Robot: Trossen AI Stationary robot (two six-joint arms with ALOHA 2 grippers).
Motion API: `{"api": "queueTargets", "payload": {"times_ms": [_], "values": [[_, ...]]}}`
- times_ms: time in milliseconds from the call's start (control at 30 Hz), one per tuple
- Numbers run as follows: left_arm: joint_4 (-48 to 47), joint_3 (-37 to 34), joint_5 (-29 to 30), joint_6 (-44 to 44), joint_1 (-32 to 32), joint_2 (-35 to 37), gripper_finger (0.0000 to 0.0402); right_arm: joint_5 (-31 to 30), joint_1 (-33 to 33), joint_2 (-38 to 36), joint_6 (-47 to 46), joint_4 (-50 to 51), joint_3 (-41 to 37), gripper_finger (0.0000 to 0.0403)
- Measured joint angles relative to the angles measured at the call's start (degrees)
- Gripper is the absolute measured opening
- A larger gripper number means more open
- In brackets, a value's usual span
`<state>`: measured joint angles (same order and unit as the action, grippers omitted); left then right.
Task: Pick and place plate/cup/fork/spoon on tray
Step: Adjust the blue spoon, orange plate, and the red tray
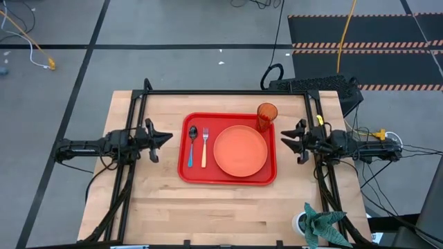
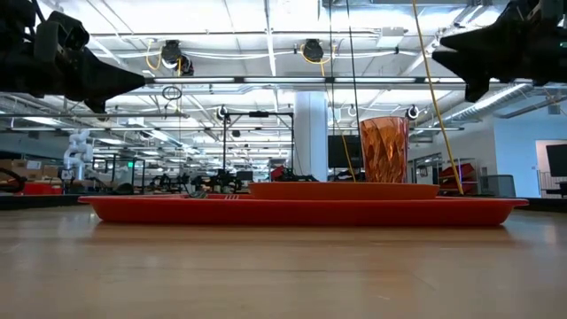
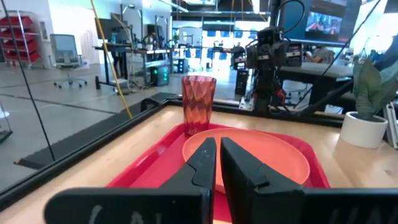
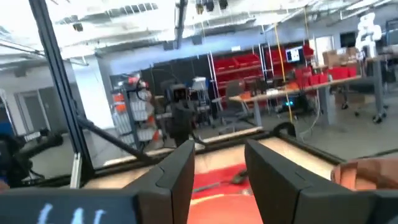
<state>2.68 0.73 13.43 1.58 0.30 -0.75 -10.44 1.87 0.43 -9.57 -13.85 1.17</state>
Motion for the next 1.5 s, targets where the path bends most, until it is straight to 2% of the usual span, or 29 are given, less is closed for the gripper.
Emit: {"api": "queueTargets", "payload": {"times_ms": [233, 1500], "values": [[0.4, 0.0, 0.1, -4.4, 0.0, -0.4, 0.0028, -0.1, 0.0, 0.1, 4.5, -2.1, -0.1, 0.0137], [0.5, 0.0, 0.1, -4.3, 0.0, -0.4, 0.0028, 0.0, 0.0, 0.1, 4.3, -1.7, -0.3, 0.0137]]}}
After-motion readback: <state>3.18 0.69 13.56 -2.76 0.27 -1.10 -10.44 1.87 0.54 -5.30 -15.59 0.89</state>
